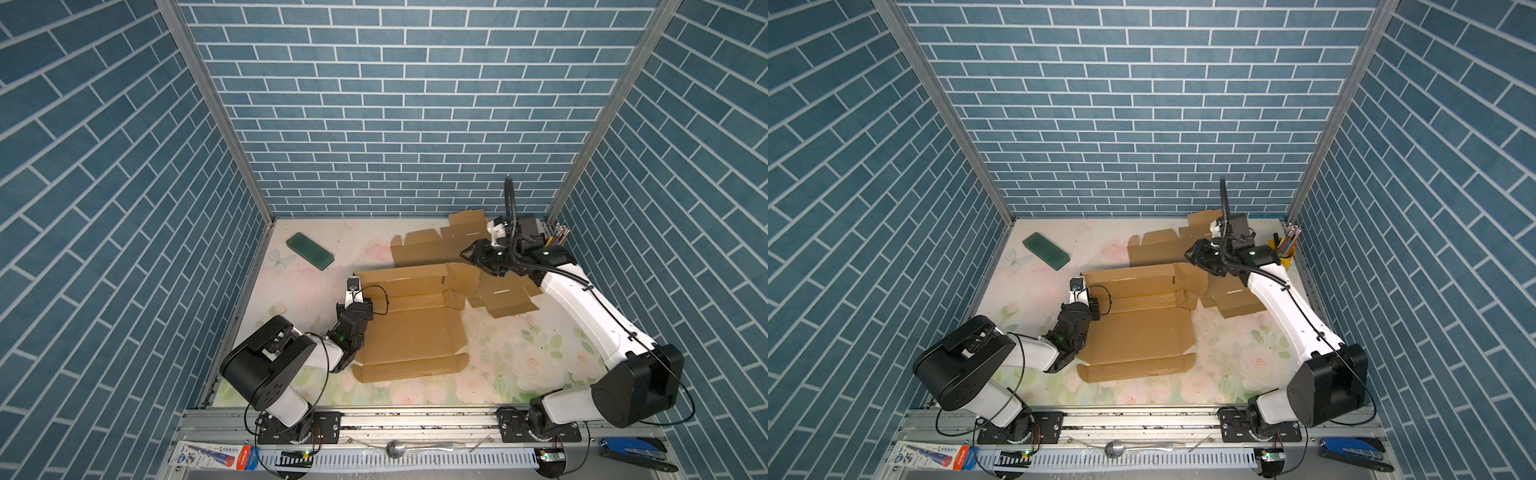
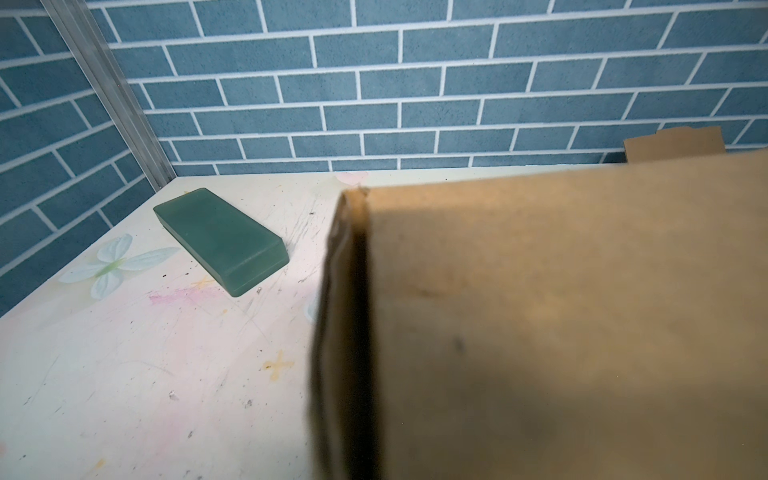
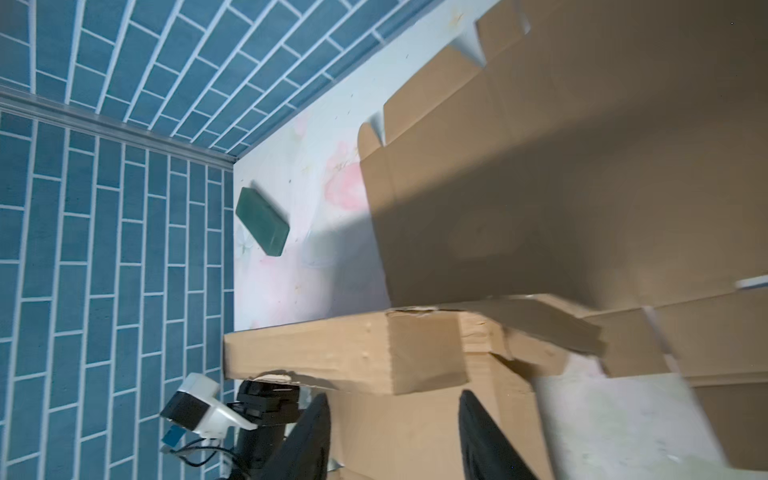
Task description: Fold the paper box
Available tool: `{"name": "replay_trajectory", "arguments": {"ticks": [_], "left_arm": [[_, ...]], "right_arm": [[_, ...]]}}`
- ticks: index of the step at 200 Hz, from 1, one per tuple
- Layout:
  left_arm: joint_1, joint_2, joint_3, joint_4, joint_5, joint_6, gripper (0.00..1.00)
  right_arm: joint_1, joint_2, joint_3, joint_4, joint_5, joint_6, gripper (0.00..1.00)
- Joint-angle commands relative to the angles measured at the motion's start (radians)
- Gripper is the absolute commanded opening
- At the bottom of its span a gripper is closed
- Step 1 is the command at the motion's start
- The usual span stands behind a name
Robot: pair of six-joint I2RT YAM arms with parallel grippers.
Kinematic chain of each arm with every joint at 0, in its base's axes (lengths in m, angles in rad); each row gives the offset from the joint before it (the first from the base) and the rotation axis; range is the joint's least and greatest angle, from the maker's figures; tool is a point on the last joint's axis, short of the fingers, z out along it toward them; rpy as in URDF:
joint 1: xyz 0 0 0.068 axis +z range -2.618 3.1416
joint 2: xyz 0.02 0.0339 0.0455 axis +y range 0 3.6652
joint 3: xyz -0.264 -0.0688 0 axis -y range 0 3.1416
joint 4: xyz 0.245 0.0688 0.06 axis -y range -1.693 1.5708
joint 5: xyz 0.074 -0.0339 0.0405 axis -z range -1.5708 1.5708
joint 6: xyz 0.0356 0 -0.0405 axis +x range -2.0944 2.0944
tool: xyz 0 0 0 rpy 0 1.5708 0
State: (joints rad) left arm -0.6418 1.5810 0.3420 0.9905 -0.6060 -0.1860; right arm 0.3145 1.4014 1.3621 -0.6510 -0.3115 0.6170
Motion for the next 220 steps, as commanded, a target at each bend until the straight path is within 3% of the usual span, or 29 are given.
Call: {"name": "replay_trajectory", "arguments": {"ticks": [1, 26, 43, 62, 91, 130, 184, 220], "left_arm": [[-0.007, 0.004, 0.012, -0.067, 0.005, 0.027, 0.0], [0.002, 0.002, 0.025, -0.09, 0.017, 0.026, 0.0], [0.009, 0.001, 0.039, -0.121, 0.039, 0.027, 0.0], [0.013, 0.001, 0.05, -0.141, 0.052, 0.027, 0.0], [0.016, 0.002, 0.055, -0.151, 0.057, 0.023, 0.0], [0.017, 0.007, 0.058, -0.159, 0.055, 0.011, 0.0], [0.037, -0.016, 0.097, -0.269, 0.057, -0.038, 0.0], [0.038, -0.027, 0.107, -0.293, 0.052, -0.04, 0.0]], "right_arm": [[-0.027, -0.002, 0.058, -0.18, 0.137, -0.376, 0.53], [-0.023, 0.016, -0.011, -0.125, 0.241, -0.595, 0.58], [-0.023, 0.014, -0.08, -0.024, 0.23, -0.747, 0.61], [-0.023, 0.047, -0.087, 0.022, 0.114, -0.869, 0.62], [-0.02, 0.149, -0.008, -0.057, 0.009, -1.011, 0.59], [-0.009, 0.257, 0.084, -0.166, -0.041, -1.088, 0.49], [0.034, 0.243, 0.054, -0.153, -0.034, -1.072, 0.11], [0.067, 0.207, 0.054, -0.147, -0.025, -1.02, 0.02]]}}
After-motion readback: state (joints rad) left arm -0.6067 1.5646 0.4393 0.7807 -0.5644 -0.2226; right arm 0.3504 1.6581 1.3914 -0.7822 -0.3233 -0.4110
